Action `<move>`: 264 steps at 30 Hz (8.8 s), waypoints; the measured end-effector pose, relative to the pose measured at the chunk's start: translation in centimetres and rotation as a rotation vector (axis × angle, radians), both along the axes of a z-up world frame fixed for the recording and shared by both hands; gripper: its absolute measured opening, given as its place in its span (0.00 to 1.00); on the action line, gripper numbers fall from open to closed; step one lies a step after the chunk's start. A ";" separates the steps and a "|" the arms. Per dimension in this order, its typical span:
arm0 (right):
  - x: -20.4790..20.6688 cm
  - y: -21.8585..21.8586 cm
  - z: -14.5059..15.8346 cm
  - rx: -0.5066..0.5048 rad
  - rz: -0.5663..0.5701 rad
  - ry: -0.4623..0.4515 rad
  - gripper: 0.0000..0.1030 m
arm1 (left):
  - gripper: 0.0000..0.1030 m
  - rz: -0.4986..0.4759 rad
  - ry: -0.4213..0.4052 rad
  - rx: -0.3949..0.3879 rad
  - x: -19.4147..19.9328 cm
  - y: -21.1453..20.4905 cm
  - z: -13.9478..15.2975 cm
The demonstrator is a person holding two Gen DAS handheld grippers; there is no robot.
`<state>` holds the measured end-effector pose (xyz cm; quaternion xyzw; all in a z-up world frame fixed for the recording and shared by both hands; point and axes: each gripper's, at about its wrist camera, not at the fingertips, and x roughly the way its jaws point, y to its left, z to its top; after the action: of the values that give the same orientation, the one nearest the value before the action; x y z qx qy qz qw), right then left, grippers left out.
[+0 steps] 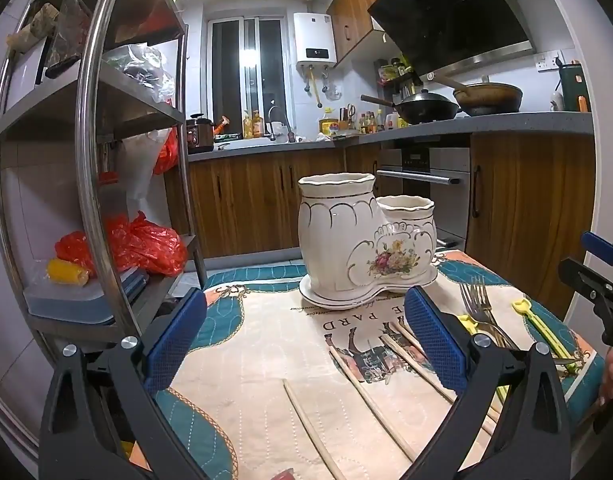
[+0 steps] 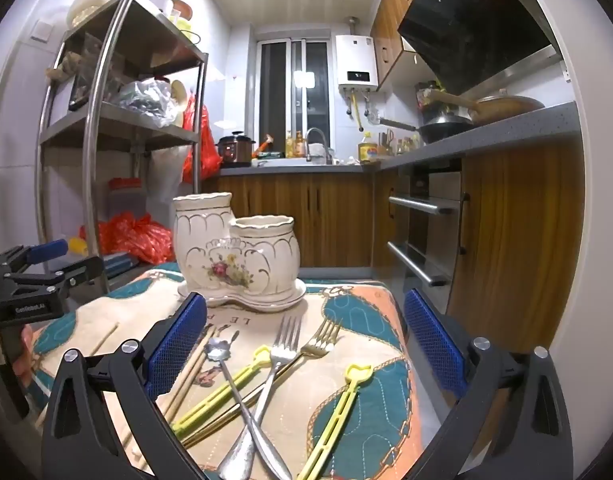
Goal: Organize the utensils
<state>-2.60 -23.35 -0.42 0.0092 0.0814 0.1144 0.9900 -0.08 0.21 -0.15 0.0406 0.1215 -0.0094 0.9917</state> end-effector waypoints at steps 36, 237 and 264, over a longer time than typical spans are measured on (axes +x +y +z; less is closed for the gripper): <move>0.4 0.0 -0.2 -0.004 0.000 0.011 0.95 | 0.95 0.003 0.005 0.001 0.0 0.1 0.0; 8.4 7.9 -2.4 -0.385 0.348 0.613 0.37 | 0.50 -0.230 0.638 0.025 5.2 -2.8 -4.6; 8.3 1.8 0.1 -0.247 0.267 0.598 0.04 | 0.04 -0.268 0.673 0.090 6.5 -0.8 -4.3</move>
<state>5.74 -21.51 -0.36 -0.0883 0.3817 0.2246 0.8922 6.37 -0.60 -4.47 0.0944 0.4349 -0.1465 0.8834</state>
